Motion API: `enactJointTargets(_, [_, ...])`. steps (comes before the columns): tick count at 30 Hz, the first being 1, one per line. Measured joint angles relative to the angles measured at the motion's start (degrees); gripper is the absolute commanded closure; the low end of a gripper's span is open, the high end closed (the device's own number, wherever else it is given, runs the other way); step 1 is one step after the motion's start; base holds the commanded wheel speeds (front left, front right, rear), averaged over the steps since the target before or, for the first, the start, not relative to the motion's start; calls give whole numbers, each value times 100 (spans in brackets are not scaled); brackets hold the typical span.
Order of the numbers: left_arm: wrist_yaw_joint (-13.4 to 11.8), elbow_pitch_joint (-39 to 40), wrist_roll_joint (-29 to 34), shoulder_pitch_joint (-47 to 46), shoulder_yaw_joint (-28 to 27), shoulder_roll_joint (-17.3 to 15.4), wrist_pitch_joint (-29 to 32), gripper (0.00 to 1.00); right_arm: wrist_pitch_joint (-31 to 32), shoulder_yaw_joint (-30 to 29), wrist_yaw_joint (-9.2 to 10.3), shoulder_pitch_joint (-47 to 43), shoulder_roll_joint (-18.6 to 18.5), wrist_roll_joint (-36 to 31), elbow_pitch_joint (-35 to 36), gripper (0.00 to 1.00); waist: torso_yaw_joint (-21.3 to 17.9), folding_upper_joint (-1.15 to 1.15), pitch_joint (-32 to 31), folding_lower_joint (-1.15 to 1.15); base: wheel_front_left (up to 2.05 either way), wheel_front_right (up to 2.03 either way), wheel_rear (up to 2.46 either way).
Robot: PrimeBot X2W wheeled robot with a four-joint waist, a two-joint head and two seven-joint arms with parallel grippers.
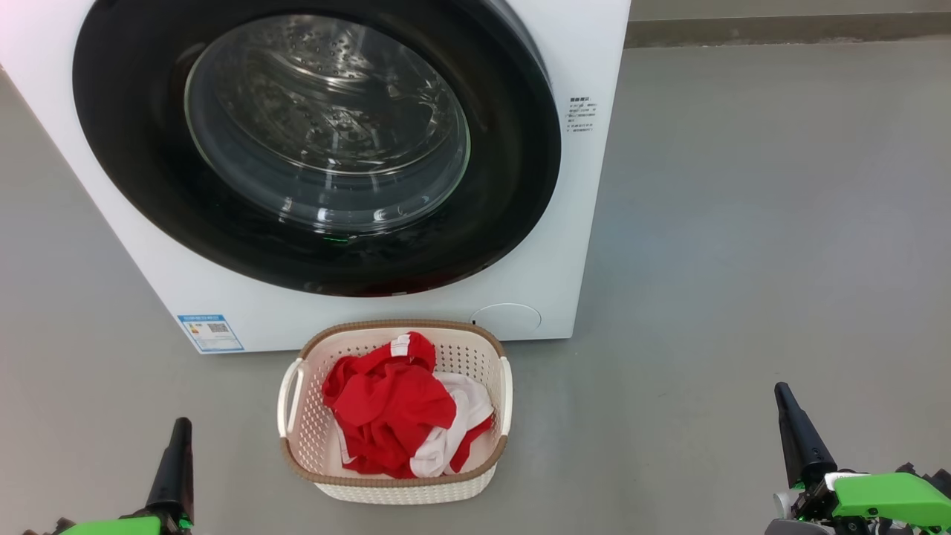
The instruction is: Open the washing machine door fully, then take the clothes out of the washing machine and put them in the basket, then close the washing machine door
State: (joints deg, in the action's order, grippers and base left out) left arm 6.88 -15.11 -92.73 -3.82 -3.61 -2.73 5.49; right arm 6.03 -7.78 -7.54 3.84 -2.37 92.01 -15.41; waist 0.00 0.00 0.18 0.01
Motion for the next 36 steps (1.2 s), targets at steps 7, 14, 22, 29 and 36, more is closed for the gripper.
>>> enactJointTargets(7, [0,-1,0,0,-7,2,4,100,1,0,0,0,0,0,0,100,0,0,0,0,0,0,0])
enactJointTargets(14, [0,-1,0,0,-13,7,5,100,1,0,0,0,0,0,0,100,0,0,0,0,0,0,0])
enactJointTargets(22, [0,-1,1,0,-22,10,7,100,1,-1,0,0,0,0,0,100,0,0,0,0,0,0,0])
enactJointTargets(29, [0,-1,1,0,-27,11,7,100,1,-1,0,0,0,0,0,100,0,0,0,0,0,0,0])
enactJointTargets(36, [0,-1,1,0,-33,13,7,100,1,-1,0,0,0,0,0,100,0,0,0,0,0,0,0])
